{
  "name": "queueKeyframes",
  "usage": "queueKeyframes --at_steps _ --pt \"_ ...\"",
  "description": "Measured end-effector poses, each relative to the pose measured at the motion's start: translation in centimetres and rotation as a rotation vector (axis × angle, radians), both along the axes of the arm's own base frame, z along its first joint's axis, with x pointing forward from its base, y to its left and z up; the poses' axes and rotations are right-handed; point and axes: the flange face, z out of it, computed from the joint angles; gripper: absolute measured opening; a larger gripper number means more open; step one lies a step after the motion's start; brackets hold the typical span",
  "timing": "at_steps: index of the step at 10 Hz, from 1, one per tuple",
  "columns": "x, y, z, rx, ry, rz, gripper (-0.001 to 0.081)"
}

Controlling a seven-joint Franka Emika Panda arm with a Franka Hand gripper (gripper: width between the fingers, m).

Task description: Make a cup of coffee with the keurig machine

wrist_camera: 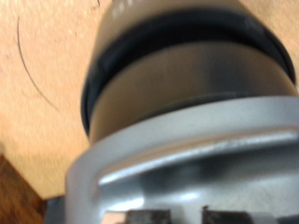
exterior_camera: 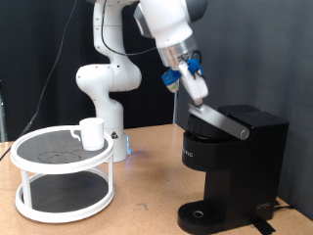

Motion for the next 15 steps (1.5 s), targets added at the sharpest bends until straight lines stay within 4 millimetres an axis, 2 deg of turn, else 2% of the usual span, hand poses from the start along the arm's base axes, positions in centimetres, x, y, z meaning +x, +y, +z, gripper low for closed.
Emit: queueKeyframes --at_steps 6,12,15 --pt "0.6 -1.0 -4.7 -0.034 0.011 -0.029 0.0" --pt "1.0 -0.8 -4.6 0.035 -0.058 0.008 0.0" --pt "0.8 -0.4 -2.8 0.141 -0.13 0.025 0.0"
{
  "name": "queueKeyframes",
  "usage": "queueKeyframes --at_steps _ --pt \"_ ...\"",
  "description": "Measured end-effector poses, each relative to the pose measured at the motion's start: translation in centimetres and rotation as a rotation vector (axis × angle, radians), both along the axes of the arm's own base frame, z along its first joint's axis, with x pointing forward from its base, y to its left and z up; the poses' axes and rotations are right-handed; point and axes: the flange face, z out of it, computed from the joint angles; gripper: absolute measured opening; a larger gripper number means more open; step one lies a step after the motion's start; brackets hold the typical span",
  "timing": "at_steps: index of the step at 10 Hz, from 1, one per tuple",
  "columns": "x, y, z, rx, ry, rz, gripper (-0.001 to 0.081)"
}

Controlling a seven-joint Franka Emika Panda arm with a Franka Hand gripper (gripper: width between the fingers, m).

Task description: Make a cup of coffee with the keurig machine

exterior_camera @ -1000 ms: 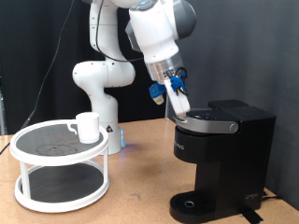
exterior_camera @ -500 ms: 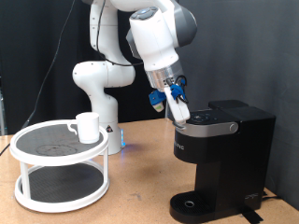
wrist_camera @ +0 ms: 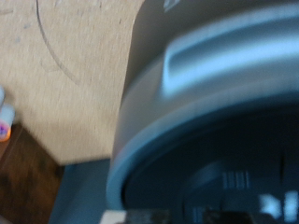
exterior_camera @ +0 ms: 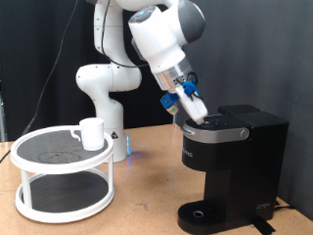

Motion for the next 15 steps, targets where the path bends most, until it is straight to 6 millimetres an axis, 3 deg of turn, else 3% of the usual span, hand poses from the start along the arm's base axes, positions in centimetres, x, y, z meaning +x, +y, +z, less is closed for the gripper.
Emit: queueKeyframes --at_steps 2,4,8,14,15 --pt "-0.6 0.2 2.2 0.091 -0.029 0.007 0.0" --pt "-0.7 0.1 1.5 0.067 -0.031 0.038 0.0" --pt "-4.7 -1.1 -0.6 0.104 -0.045 0.23 0.0" --pt "-11.2 -3.6 -0.8 0.123 -0.064 0.066 0.0" --pt "-11.1 -3.6 -0.9 0.123 -0.068 0.073 0.0"
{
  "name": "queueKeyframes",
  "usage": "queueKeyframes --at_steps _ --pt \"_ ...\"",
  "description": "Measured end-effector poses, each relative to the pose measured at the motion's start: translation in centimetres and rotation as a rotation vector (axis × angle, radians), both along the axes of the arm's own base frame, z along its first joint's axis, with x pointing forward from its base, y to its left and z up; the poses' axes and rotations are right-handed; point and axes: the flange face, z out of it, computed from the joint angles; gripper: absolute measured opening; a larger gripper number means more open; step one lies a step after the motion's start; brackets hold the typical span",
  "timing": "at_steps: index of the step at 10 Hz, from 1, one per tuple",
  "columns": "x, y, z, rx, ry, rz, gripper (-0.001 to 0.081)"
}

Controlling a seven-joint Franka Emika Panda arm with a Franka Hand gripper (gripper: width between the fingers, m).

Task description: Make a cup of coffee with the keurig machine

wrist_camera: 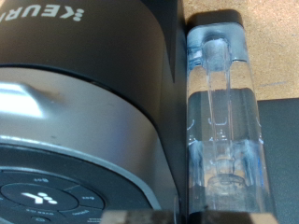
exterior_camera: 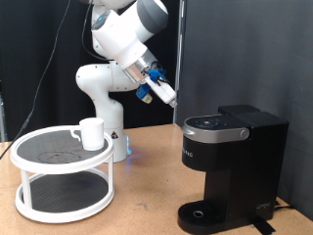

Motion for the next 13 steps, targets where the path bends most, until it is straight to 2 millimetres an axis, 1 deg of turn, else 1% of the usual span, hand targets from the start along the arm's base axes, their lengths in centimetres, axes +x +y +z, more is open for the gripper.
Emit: queueKeyframes --at_steps 2,3,6,8,9,11,12,13 --pt "-1.4 0.2 -0.5 -0.011 0.103 0.124 0.0" --pt "-2.2 -0.2 -0.4 -0.033 0.138 0.17 0.0" --pt "-5.0 -2.2 1.0 -0.065 0.121 0.256 0.0" --pt "-6.8 -3.7 1.8 -0.077 0.096 0.29 0.0" --pt "-7.6 -4.2 2.1 -0.072 0.081 0.296 0.0" --pt "-7.5 -4.2 2.0 -0.078 0.077 0.291 0.0" --pt "-7.5 -4.5 2.1 -0.081 0.034 0.278 0.0" --pt "-8.1 -5.1 2.3 -0.068 -0.004 0.26 0.0"
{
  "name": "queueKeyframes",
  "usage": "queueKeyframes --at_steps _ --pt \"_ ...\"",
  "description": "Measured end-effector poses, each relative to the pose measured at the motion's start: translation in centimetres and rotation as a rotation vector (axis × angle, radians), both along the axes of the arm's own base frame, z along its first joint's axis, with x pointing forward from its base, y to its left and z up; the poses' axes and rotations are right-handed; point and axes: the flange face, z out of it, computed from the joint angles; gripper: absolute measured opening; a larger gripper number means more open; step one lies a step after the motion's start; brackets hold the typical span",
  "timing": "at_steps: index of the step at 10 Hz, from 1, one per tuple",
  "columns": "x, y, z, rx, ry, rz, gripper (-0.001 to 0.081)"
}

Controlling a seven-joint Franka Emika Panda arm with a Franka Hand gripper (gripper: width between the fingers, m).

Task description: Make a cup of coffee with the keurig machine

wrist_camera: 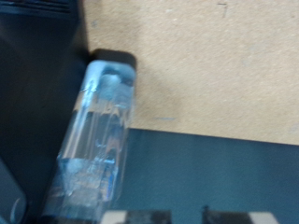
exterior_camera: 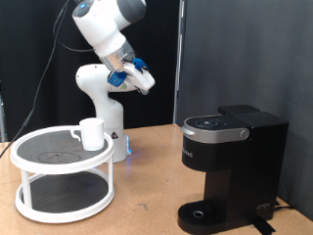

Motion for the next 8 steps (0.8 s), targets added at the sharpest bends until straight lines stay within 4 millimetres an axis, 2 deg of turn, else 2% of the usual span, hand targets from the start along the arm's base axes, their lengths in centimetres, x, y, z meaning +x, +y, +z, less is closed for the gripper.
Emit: queueKeyframes --at_steps 3,6,8 --pt "-2.5 -3.5 1.5 0.097 -0.082 -0.121 0.0" --pt "-5.9 -7.2 0.8 0.086 0.003 -0.087 0.0" --pt "-7.1 -9.4 0.1 0.06 0.025 -0.09 0.0"
